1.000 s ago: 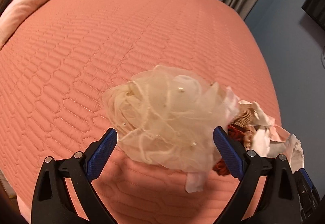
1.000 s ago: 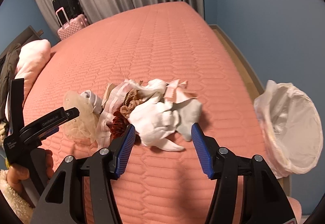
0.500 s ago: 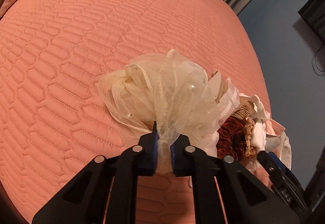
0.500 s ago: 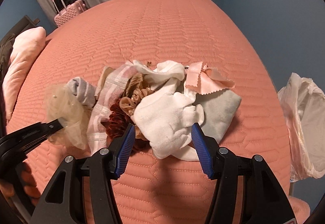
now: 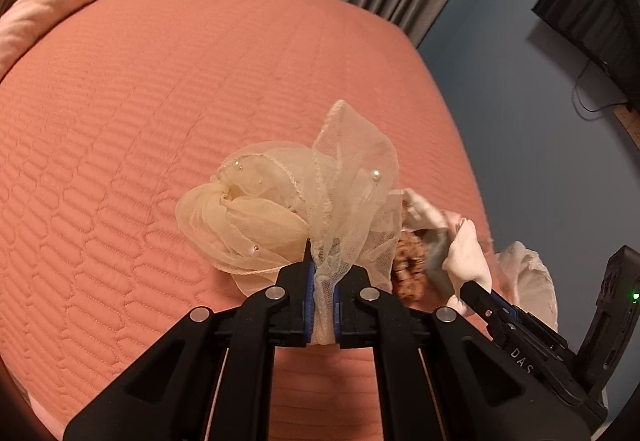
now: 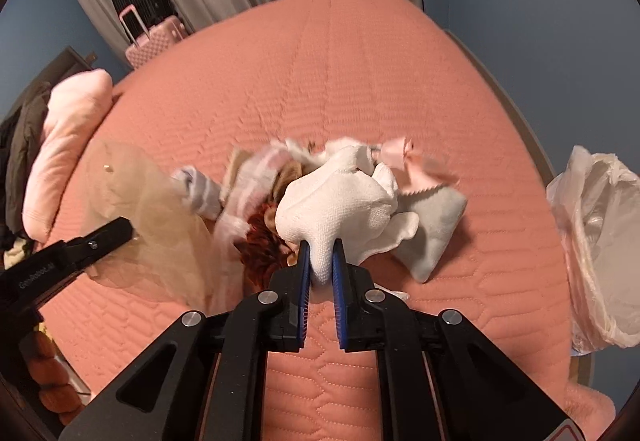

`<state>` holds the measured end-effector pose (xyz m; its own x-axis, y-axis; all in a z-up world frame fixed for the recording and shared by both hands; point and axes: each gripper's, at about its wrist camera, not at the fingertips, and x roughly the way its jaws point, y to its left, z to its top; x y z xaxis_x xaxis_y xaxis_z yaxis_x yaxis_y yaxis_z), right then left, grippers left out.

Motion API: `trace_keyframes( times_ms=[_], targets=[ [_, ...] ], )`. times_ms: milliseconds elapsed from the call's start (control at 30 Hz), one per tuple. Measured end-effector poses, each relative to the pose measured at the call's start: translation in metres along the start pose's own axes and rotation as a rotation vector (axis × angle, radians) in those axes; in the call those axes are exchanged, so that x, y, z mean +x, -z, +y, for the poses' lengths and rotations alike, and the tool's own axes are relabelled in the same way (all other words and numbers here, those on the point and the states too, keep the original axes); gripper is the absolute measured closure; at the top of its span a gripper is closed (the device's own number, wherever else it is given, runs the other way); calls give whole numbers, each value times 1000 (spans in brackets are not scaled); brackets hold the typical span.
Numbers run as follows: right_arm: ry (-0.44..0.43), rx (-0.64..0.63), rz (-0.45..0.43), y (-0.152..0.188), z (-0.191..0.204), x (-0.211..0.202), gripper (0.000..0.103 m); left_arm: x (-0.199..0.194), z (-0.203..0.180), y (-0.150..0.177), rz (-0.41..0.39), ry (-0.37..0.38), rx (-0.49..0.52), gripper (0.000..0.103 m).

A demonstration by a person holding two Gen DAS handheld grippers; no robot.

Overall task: Collect trash
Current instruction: 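Carry tulle scrunchie and white sock to the wastebasket and release both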

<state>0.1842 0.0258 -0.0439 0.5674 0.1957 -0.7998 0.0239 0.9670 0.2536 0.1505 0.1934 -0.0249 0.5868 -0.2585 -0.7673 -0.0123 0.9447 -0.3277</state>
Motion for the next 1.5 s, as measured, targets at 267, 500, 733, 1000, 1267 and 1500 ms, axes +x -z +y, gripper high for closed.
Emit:
trace_keyframes(
  times_ms=[267, 500, 733, 1000, 1267, 1500],
  targets=[
    [-41, 34, -154, -20, -17, -79, 93, -29, -65, -13, -75, 79, 99, 97],
    [-11, 58, -263, -25, -51, -141, 93, -42, -140, -12, -117, 160, 211, 97],
    [49, 130, -351, -25, -112, -197, 93, -47, -214, 2, -134, 240, 327, 97],
    [120, 210, -410, -16, -173, -237, 93, -37, -283, 21, -116, 308, 440, 97],
    [174, 270, -422, -1, -222, -252, 93, -22, -329, 35, -62, 368, 495, 96],
    [195, 304, -417, 4, -247, -251, 92, -12, -352, 43, -32, 398, 513, 96]
  ],
)
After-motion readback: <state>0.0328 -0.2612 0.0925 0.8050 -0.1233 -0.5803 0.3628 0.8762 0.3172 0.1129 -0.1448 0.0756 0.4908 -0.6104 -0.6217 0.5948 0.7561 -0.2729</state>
